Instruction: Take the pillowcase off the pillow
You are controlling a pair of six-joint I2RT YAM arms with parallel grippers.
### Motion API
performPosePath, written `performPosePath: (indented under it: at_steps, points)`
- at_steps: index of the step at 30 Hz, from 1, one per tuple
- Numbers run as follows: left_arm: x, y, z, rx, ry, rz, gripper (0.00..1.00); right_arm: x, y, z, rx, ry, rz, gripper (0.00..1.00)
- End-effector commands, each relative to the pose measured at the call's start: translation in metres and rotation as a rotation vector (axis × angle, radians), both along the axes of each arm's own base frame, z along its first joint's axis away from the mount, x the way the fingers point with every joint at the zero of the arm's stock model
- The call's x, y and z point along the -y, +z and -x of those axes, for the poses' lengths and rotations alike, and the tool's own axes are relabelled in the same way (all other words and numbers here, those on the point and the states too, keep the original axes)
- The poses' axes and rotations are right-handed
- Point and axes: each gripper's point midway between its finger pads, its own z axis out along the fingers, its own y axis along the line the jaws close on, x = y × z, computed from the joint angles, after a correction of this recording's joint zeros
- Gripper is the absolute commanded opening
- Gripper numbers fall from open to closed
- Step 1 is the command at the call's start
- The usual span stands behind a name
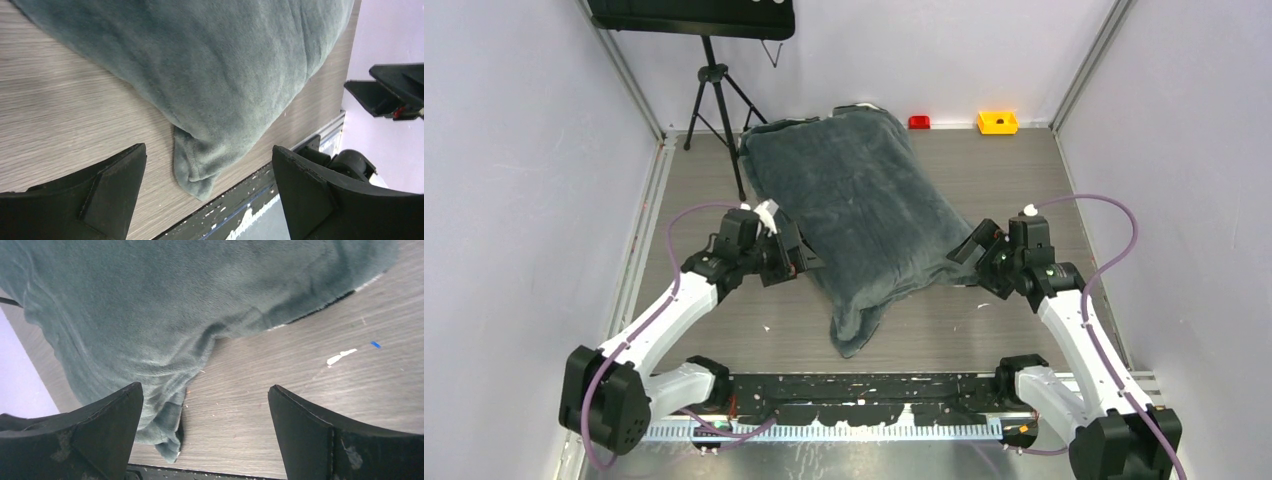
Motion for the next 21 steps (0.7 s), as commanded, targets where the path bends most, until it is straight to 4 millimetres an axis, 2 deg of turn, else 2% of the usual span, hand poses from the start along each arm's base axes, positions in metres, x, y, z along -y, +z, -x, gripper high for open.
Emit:
performPosePath:
  at_steps: [1,10,16,18,20,21]
  points:
    - [0.028,0.007,-0.002,0.040,-0.071,0.048,0.99,-0.015,0.013,-0.020,0.077,0.025,-0.082,1.00]
    - [0.049,-0.018,-0.008,-0.007,-0.069,0.022,1.00,-0.015,0.014,-0.020,0.101,0.026,-0.084,1.00]
    - [0.070,-0.049,-0.011,-0.084,-0.084,0.020,0.93,-0.011,0.009,-0.015,0.099,0.006,-0.069,1.00]
    - [0.080,-0.057,-0.010,-0.107,-0.101,0.052,0.82,-0.009,0.007,-0.014,0.096,-0.003,-0.064,1.00]
    - [0.090,-0.058,-0.010,-0.100,-0.129,0.105,0.54,-0.007,0.005,-0.014,0.094,-0.013,-0.060,1.00]
    - [0.095,-0.057,-0.008,-0.086,-0.149,0.123,0.34,-0.006,0.005,-0.014,0.092,-0.023,-0.055,1.00]
